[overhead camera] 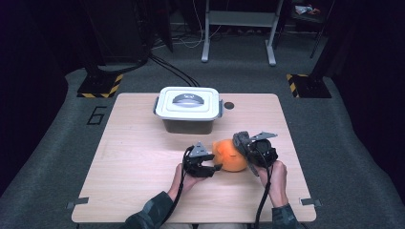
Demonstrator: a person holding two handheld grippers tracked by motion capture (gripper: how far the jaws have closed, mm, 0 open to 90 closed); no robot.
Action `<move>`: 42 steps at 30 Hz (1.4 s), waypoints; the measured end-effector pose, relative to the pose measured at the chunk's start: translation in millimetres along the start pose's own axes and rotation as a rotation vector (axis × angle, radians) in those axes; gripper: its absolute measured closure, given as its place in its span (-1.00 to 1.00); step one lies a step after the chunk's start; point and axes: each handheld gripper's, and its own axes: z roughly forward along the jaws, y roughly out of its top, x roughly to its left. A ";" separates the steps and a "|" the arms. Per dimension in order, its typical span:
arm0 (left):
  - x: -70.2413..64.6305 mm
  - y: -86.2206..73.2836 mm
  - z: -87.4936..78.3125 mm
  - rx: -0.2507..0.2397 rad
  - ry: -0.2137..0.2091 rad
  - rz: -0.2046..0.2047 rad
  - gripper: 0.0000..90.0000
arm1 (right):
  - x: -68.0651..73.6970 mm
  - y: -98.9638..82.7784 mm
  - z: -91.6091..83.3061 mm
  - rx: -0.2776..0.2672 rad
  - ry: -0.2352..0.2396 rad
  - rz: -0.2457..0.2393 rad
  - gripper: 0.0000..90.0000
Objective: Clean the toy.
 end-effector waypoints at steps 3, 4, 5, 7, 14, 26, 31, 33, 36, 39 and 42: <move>-3.6 -0.1 2.7 0.006 0.026 0.042 -0.14 | -1.7 1.9 1.7 0.004 0.002 0.007 0.66; -5.3 0.2 3.6 0.011 0.030 0.056 -0.15 | -1.7 2.4 2.0 0.009 0.001 0.018 0.66; -6.9 0.5 5.0 0.013 0.036 0.065 -0.15 | -2.6 3.0 2.5 0.007 0.005 0.016 0.66; -10.2 1.0 9.0 0.022 0.060 0.094 -0.15 | -3.4 3.5 3.3 0.003 0.005 0.013 0.66; -12.1 1.5 17.3 0.031 0.087 0.116 0.27 | -4.7 1.2 5.5 0.001 0.020 0.027 0.66; -6.7 9.1 10.1 0.035 0.038 0.043 0.76 | -6.7 1.4 -11.2 -0.054 0.023 0.028 0.66; -8.2 12.9 4.8 0.014 0.014 -0.001 0.77 | 8.2 6.0 -26.1 -0.067 0.030 -0.015 0.66; -10.5 14.4 1.8 0.015 0.006 0.001 0.78 | 16.6 8.3 -32.2 -0.079 0.036 -0.035 0.66; -14.3 15.1 -0.8 0.011 -0.004 -0.008 0.78 | 29.4 11.7 -37.7 -0.087 0.056 -0.076 0.66; -14.7 13.9 0.7 0.017 0.003 -0.016 0.78 | 38.4 13.5 -28.3 -0.047 0.050 -0.110 0.66; -11.2 12.0 2.4 0.026 0.006 -0.017 0.78 | 41.5 13.3 -17.9 -0.032 0.021 -0.121 0.66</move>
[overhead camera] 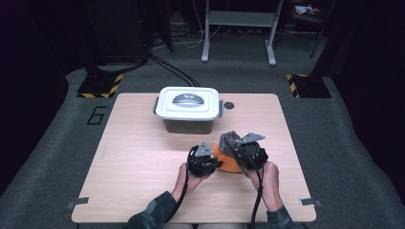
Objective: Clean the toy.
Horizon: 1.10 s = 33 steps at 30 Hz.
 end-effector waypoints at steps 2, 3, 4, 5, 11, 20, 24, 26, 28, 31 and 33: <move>1.2 -0.2 0.9 -0.002 0.004 -0.007 0.77 | -0.6 -0.1 3.2 -0.001 -0.003 0.007 0.66; 1.3 -0.3 1.2 -0.002 0.006 -0.008 0.77 | -0.7 -0.3 4.5 -0.003 -0.009 0.006 0.66; 1.4 -0.3 1.3 0.000 0.008 -0.007 0.77 | -1.7 -0.4 5.1 -0.003 -0.011 0.001 0.66; 1.5 -0.4 1.4 -0.001 0.007 -0.008 0.77 | -1.7 -0.5 5.5 -0.003 -0.015 0.008 0.66; 3.3 -0.8 2.2 -0.003 0.003 -0.015 0.77 | -9.3 -5.1 6.3 0.001 -0.034 0.020 0.66; 4.6 -1.3 2.8 -0.008 -0.004 -0.022 0.76 | -31.2 -18.6 10.3 0.018 -0.062 0.083 0.66; 4.9 -1.9 3.0 -0.009 -0.006 -0.023 0.76 | -41.7 -26.3 16.3 0.037 -0.075 0.106 0.66; 5.1 -1.9 3.2 -0.010 -0.004 -0.022 0.76 | -45.7 -30.1 19.5 0.051 -0.077 0.130 0.66; 5.5 -2.0 3.2 -0.009 -0.006 -0.022 0.76 | -50.7 -33.8 23.6 0.058 -0.080 0.136 0.66; 6.5 -2.6 3.3 -0.011 -0.005 -0.022 0.76 | -57.1 -39.7 31.9 0.078 -0.082 0.153 0.66; 6.6 -2.7 3.3 -0.011 -0.006 -0.021 0.76 | -60.6 -43.6 36.5 0.097 -0.070 0.177 0.66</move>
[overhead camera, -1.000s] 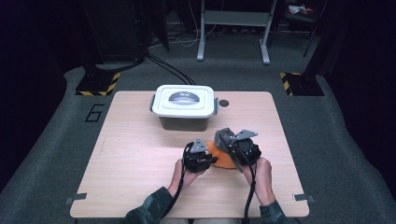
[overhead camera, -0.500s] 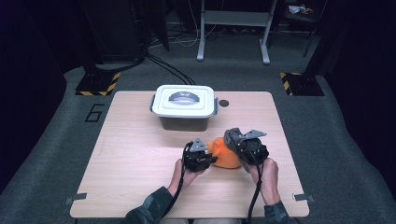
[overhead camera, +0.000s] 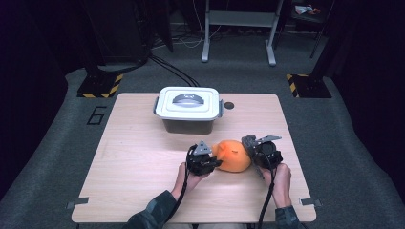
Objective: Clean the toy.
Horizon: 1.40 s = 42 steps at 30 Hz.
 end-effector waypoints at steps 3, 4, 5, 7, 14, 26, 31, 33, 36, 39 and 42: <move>-0.6 -0.1 0.1 0.002 -0.004 -0.005 0.76 | -5.2 -3.2 8.4 0.017 0.000 0.007 0.66; -0.6 -0.2 0.1 0.002 -0.005 -0.005 0.76 | -5.6 -4.2 11.0 0.030 0.006 0.024 0.66; -0.5 -0.3 0.1 0.002 -0.005 -0.005 0.76 | -6.4 -5.2 13.6 0.041 0.007 0.033 0.66; 0.2 -0.4 -0.2 0.005 -0.004 0.001 0.76 | -8.7 -7.3 20.5 0.055 0.012 0.035 0.66; 0.2 -0.9 -0.5 0.001 0.001 -0.009 0.76 | -15.0 -12.9 28.3 0.074 0.028 0.063 0.66; 0.0 0.3 -0.4 -0.002 -0.003 -0.018 0.75 | 2.7 6.1 -45.5 -0.118 0.030 0.002 0.66; 1.7 0.1 -0.4 0.000 -0.005 -0.007 0.63 | 33.2 15.0 -41.8 -0.079 0.067 -0.091 0.66; 3.0 -1.0 -1.4 -0.001 -0.003 0.005 0.43 | 34.9 15.8 -34.8 -0.073 0.056 -0.089 0.66; 4.5 -3.5 -2.0 -0.008 0.015 0.035 0.16 | 28.8 16.5 -31.1 -0.079 0.074 -0.068 0.66; 3.5 -6.3 2.3 -0.004 0.030 0.079 -0.01 | 25.2 17.0 -28.8 -0.081 0.075 -0.064 0.66; 2.2 -7.8 7.0 -0.027 0.043 0.126 0.05 | 23.6 17.4 -26.8 -0.084 0.077 -0.061 0.66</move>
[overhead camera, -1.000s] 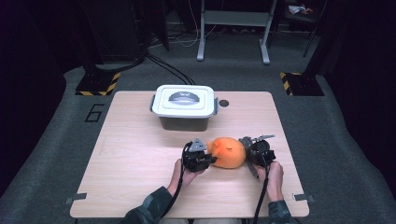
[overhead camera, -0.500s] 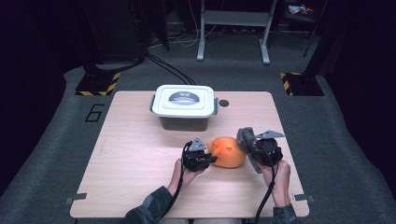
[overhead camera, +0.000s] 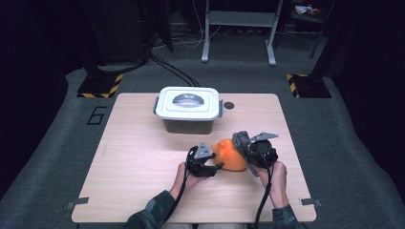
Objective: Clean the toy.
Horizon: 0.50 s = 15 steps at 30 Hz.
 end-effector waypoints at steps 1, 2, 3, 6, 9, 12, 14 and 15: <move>0.2 0.0 0.8 -0.005 0.003 0.002 0.13 | 0.3 -0.1 0.2 0.007 0.002 0.017 0.66; 0.7 0.1 1.1 -0.009 0.002 0.006 0.23 | -1.3 0.0 1.0 -0.001 0.000 0.009 0.66; 0.5 0.1 1.2 -0.013 0.000 0.006 0.33 | -1.6 -0.1 1.2 -0.005 0.006 0.013 0.66; -0.9 0.1 1.7 -0.016 0.005 0.003 0.62 | -1.6 -0.3 0.2 -0.007 0.003 0.018 0.65; -1.5 1.3 0.2 -0.021 0.005 -0.013 0.74 | -0.4 0.0 -4.4 -0.027 -0.010 0.014 0.65; -1.4 3.3 -3.0 -0.019 -0.017 -0.035 0.78 | 3.3 2.1 -15.1 -0.046 -0.026 -0.006 0.65; -2.2 5.1 -5.1 -0.019 -0.029 -0.044 0.79 | 8.6 4.5 -22.9 -0.063 -0.025 -0.021 0.65; -3.3 6.1 -6.1 -0.021 -0.035 -0.047 0.79 | 11.7 6.1 -26.5 -0.077 -0.023 -0.035 0.65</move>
